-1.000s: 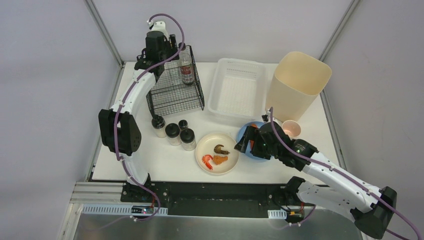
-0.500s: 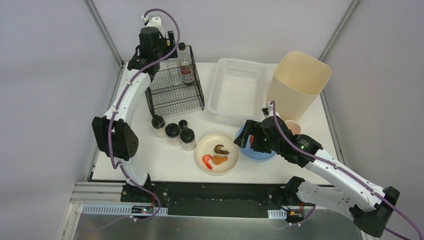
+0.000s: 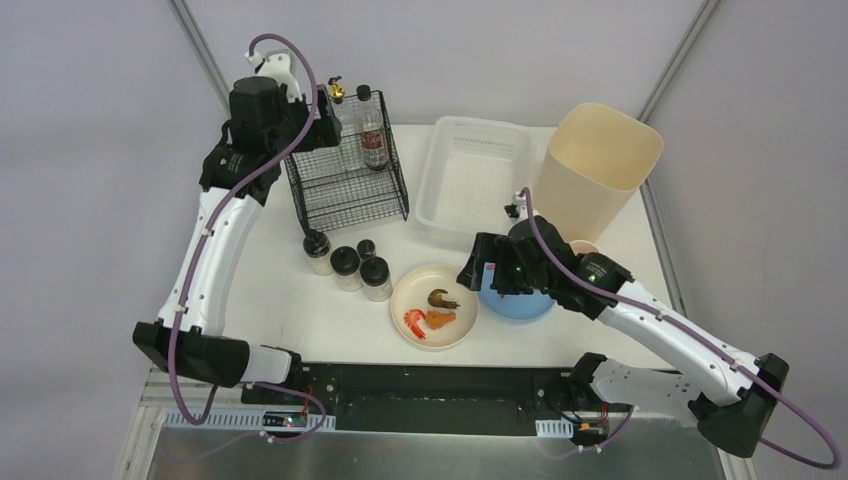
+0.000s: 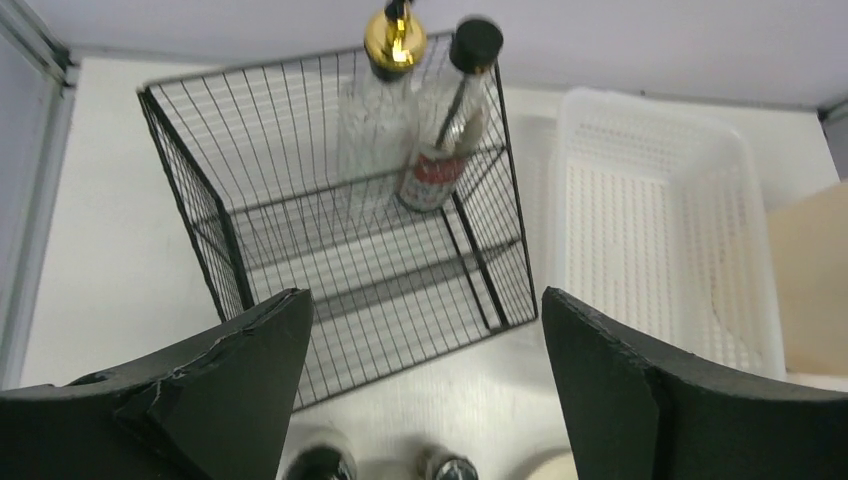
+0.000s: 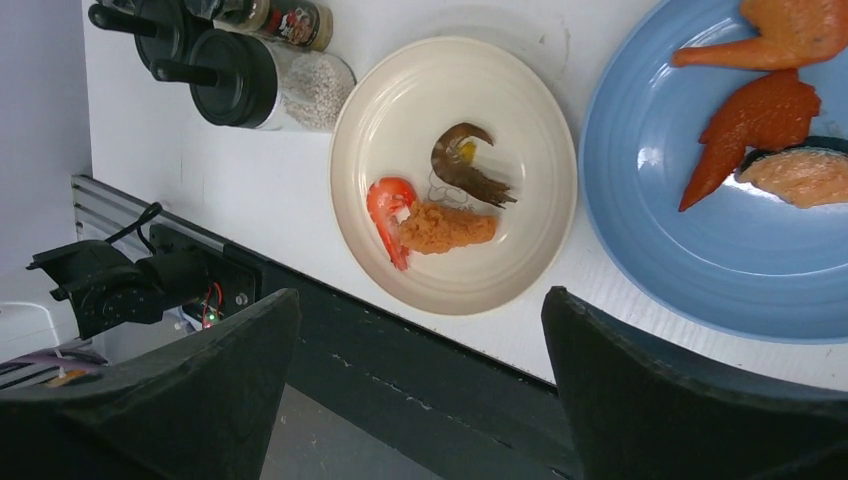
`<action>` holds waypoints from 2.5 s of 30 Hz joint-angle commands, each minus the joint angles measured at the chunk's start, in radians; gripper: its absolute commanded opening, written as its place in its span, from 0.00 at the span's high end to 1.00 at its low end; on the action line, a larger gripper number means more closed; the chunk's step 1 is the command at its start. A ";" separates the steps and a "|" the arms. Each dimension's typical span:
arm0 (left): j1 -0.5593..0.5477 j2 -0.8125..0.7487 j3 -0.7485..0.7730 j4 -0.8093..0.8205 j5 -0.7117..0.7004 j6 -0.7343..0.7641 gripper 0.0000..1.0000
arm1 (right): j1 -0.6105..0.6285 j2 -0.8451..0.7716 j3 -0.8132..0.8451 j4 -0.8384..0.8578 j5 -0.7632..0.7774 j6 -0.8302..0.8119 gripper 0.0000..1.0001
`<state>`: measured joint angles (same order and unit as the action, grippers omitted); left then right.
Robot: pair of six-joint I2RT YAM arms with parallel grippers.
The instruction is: Clear the kitchen counter
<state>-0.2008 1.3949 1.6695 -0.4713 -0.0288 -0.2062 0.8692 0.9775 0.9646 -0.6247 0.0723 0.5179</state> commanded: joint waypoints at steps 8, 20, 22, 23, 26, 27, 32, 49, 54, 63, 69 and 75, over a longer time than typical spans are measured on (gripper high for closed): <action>0.003 -0.230 -0.231 -0.250 0.179 -0.099 0.08 | 0.078 0.091 0.083 0.033 -0.045 -0.022 0.06; 0.002 -0.305 -0.441 -0.393 0.001 -0.187 0.01 | 0.137 0.193 0.099 0.085 -0.053 -0.018 0.06; 0.003 -0.282 -0.460 -0.392 -0.035 -0.200 0.01 | 0.141 0.199 0.089 0.100 -0.058 -0.015 0.06; 0.003 -0.266 -0.465 -0.393 -0.054 -0.209 0.01 | 0.142 0.203 0.082 0.107 -0.060 -0.013 0.06; 0.002 -0.214 -0.470 -0.392 -0.096 -0.243 0.01 | 0.146 0.205 0.062 0.125 -0.063 -0.005 0.06; 0.002 -0.197 -0.468 -0.390 -0.109 -0.253 0.01 | 0.147 0.203 0.054 0.131 -0.063 -0.004 0.06; 0.003 -0.114 -0.464 -0.375 -0.162 -0.282 0.01 | 0.148 0.185 0.011 0.149 -0.061 0.010 0.06; 0.003 0.038 -0.534 -0.293 -0.165 -0.299 0.01 | 0.150 0.176 -0.049 0.186 -0.063 0.039 0.05; 0.003 0.057 -0.532 -0.289 -0.160 -0.295 0.09 | 0.150 0.179 -0.055 0.194 -0.063 0.045 0.05; 0.003 0.048 -0.550 -0.290 -0.163 -0.291 0.31 | 0.151 0.169 -0.072 0.202 -0.063 0.047 0.05; 0.003 0.030 -0.554 -0.291 -0.169 -0.276 0.63 | 0.150 0.161 -0.073 0.200 -0.063 0.046 0.05; 0.003 -0.019 -0.523 -0.324 -0.166 -0.256 0.92 | 0.152 0.157 -0.069 0.197 -0.063 0.049 0.05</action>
<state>-0.2012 1.4483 1.1282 -0.7597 -0.1844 -0.4808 1.0142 1.1625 0.8879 -0.4450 0.0135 0.5575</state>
